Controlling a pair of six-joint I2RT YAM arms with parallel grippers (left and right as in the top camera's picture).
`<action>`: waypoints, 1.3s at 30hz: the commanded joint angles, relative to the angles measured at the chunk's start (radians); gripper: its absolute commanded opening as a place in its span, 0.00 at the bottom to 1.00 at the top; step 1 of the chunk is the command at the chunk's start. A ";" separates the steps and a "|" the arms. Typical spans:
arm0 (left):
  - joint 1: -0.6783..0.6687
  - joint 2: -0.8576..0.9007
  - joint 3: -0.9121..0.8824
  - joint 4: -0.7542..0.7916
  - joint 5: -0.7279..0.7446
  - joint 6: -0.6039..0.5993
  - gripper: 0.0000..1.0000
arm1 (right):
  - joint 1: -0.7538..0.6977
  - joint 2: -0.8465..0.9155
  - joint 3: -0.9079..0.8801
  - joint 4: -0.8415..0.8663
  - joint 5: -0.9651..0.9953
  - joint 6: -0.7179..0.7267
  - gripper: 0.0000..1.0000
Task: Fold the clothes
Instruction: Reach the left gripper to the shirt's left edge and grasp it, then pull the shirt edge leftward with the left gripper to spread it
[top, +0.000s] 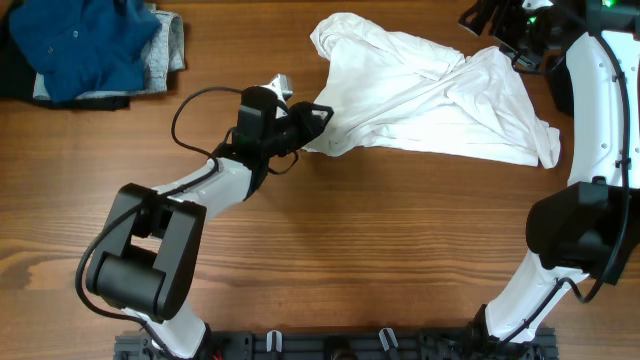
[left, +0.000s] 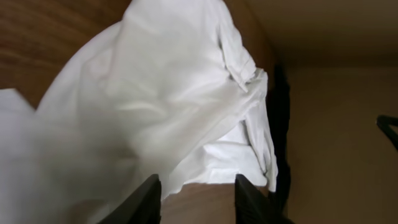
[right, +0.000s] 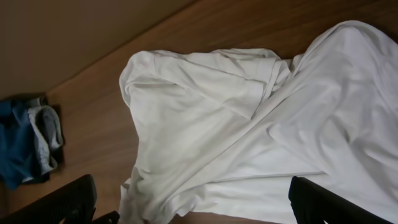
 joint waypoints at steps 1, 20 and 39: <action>0.130 -0.024 0.010 -0.033 0.191 0.009 0.38 | 0.009 0.021 -0.004 -0.007 0.037 -0.023 1.00; 0.057 -0.064 0.084 -0.622 -0.043 0.187 0.58 | 0.013 0.021 -0.004 0.025 0.039 -0.003 1.00; 0.044 0.201 0.337 -0.598 -0.038 0.130 0.48 | 0.013 0.021 -0.004 -0.031 0.074 -0.076 1.00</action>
